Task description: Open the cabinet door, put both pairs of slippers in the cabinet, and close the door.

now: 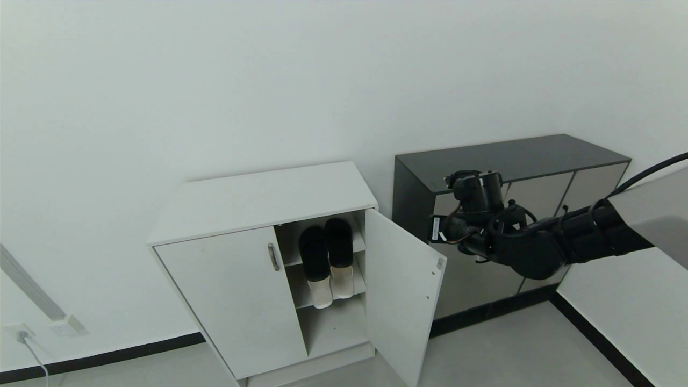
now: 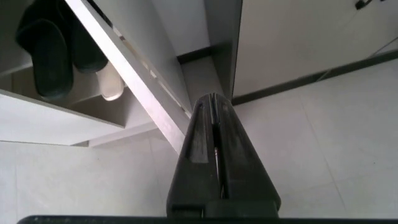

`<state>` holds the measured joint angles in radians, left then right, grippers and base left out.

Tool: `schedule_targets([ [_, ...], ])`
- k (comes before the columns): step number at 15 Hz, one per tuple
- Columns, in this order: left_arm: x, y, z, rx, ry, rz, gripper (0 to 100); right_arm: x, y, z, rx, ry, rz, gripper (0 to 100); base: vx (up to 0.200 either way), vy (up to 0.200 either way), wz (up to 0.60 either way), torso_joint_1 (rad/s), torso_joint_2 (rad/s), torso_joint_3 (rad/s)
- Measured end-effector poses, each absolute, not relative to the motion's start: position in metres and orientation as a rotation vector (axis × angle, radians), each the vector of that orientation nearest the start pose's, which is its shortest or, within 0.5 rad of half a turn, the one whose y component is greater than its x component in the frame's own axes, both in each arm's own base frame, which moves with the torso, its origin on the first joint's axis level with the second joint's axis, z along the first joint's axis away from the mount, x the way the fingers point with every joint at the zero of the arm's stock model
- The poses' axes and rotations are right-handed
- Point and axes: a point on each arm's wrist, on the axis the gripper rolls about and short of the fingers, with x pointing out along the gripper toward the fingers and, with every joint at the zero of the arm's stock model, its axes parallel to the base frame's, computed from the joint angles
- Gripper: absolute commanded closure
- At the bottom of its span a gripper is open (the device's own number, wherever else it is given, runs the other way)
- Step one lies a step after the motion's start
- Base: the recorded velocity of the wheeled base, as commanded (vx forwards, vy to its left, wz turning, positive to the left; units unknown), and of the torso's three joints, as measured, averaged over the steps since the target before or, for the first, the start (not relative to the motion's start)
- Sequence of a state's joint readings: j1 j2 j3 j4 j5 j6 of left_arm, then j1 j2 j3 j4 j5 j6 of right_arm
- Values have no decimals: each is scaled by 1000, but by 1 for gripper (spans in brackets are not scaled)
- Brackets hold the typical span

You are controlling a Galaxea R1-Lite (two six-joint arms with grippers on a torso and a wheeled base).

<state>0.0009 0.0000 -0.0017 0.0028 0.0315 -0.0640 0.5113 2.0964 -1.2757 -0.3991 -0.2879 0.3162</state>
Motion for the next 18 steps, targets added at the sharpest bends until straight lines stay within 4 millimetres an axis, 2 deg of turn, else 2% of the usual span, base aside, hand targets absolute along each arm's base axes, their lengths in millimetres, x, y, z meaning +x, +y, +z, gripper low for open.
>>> schedule_targets([
  [4, -23, 1, 76, -64, 0, 33, 100, 393, 190, 115, 161, 458, 110, 100, 0, 0, 0, 0, 0, 0],
  [7, -23, 1, 76, -64, 0, 33, 100, 403, 187, 99, 154, 485, 89, 100, 0, 0, 0, 0, 0, 0],
  [11, -23, 1, 76, -64, 0, 33, 100, 407, 187, 83, 143, 514, 80, 100, 0, 0, 0, 0, 0, 0],
  [18, -23, 1, 76, -64, 0, 33, 100, 402, 192, 76, 129, 538, 89, 100, 0, 0, 0, 0, 0, 0],
])
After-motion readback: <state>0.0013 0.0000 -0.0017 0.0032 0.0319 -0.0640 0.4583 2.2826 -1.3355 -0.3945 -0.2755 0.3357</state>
